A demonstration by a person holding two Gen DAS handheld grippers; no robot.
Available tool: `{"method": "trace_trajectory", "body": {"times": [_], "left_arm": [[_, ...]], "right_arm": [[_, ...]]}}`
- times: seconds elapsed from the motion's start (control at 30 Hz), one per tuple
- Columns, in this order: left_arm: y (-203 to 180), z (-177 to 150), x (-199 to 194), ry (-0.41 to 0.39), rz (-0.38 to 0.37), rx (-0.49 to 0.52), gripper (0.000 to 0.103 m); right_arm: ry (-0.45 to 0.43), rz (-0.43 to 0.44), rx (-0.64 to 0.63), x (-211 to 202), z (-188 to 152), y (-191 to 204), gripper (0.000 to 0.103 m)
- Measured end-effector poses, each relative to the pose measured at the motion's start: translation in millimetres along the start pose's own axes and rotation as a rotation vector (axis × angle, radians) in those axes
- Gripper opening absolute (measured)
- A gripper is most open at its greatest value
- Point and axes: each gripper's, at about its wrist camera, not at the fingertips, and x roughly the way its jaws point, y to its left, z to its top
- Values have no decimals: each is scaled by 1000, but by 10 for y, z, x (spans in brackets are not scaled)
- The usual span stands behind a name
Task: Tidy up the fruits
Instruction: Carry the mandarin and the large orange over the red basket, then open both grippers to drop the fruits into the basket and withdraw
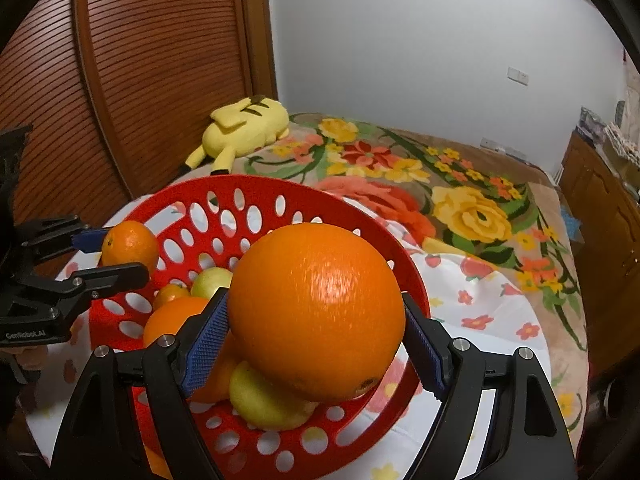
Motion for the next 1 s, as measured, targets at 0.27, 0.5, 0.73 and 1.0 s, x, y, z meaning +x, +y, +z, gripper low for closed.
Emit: {"method": "trace_trajectory", "body": {"times": [0.27,0.5,0.73,1.0], "left_arm": [[16,22,67,15,1,-7,44],[24,51,125,12,7,-3,44],[-1,118,66,-10,8,3,44],[3,40,-89,-23,15,-7,49]], "right_arm": [[6,-25,-3,72,45,8,84],[-37,-37,25,-87,2,-81,86],[-69,-37,7,-225,-48,13,87],[-101,-27,10,-419,-130,145,87]]}}
